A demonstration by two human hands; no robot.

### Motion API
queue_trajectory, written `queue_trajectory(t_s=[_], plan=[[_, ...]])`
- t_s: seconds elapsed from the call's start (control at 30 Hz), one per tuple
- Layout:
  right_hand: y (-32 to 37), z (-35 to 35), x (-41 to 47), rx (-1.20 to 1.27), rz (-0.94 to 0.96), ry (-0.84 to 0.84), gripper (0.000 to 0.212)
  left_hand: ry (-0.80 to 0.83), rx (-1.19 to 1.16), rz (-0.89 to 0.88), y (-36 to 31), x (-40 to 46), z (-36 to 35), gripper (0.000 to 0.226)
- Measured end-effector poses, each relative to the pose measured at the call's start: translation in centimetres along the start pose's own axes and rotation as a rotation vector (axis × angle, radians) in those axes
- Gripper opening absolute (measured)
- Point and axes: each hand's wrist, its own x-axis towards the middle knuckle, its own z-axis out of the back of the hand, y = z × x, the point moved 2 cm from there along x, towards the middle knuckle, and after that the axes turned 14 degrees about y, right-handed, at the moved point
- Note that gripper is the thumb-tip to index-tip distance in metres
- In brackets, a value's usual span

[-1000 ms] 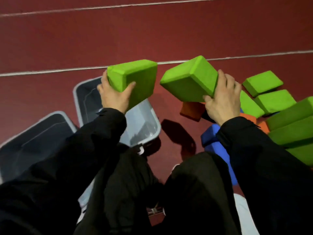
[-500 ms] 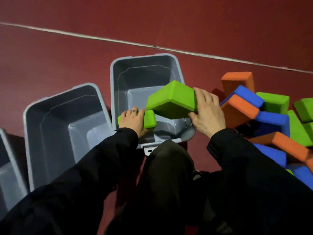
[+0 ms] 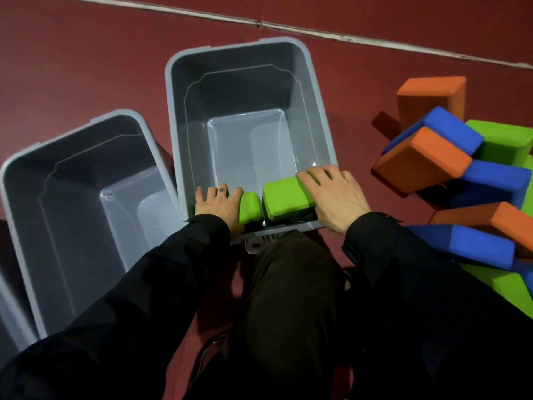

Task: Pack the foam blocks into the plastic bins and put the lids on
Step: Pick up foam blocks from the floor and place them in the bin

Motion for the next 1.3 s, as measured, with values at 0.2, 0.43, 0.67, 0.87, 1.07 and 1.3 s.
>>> queue_trajectory(t_s=[0.2, 0.43, 0.67, 0.87, 1.07, 1.3], plan=[[1.3, -1.3, 1.7, 0.175, -0.04, 0.105, 0.084, 0.05, -0.115, -0.117, 0.5, 0.5, -0.6, 0.08], [1.3, -1.1, 1.8, 0.165, -0.045, 0.194, 0.067, 0.002, -0.145, -0.117, -0.8, 0.4, -0.6, 0.084], [1.5, -2.9, 2.7, 0.337, -0.076, 0.221, 0.071, -0.033, -0.208, -0.097, -1.8, 0.6, -0.5, 0.08], [1.9, -4.8, 3.5, 0.381, -0.14, 0.168, 0.074, -0.038, -0.258, -0.049, -3.2, 1.2, -0.5, 0.075], [2.0, -6.4, 3.2, 0.296, -0.101, 0.222, 0.071, -0.191, -0.291, -0.011, -3.0, 1.7, -1.2, 0.051], [1.1, -6.5, 4.5, 0.447, -0.108, 0.337, 0.068, 0.054, -0.147, -0.226, -1.0, 2.0, -0.6, 0.095]])
